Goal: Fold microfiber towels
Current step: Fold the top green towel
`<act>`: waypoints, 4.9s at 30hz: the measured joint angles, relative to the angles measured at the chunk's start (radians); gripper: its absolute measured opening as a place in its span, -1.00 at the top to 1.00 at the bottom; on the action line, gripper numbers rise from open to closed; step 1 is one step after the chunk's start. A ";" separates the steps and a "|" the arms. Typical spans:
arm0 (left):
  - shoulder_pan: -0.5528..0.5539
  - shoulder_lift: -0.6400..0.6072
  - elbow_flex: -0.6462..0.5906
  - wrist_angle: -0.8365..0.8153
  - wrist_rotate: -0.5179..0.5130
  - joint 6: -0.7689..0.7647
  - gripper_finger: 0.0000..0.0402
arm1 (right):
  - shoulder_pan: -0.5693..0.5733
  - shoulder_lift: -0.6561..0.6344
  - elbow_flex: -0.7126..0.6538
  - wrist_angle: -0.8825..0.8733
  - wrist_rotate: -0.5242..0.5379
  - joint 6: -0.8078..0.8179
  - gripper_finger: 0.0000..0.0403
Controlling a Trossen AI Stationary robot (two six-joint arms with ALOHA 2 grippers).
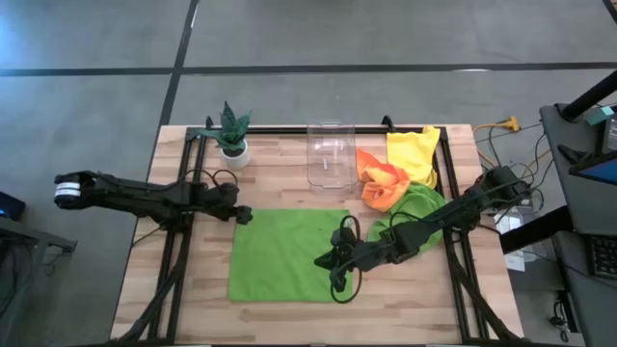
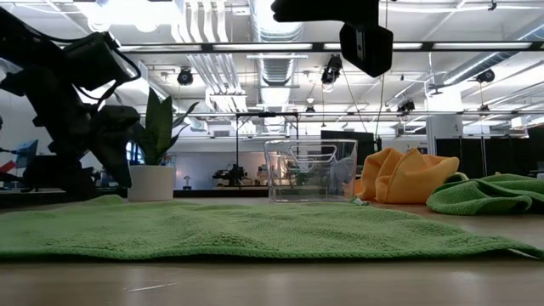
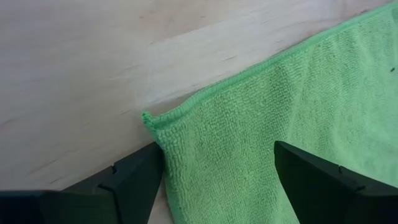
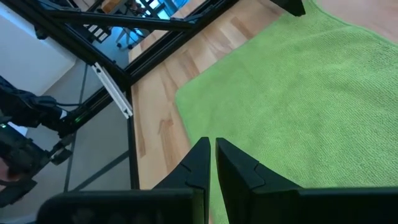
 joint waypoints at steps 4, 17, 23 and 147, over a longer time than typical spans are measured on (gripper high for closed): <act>0.000 -0.023 -0.002 -0.005 0.011 0.000 -0.44 | 0.000 0.000 0.000 0.000 -0.022 0.000 0.89; 0.009 -0.042 -0.038 -0.039 0.030 0.014 -0.08 | 0.009 0.000 0.000 -0.001 -0.025 0.003 0.89; 0.037 -0.044 -0.077 0.075 0.076 0.019 -0.07 | 0.009 0.000 0.000 0.003 -0.025 0.002 0.89; -0.065 1.063 1.057 0.468 0.230 0.025 0.76 | 0.518 -0.003 0.166 -0.497 0.562 0.589 0.89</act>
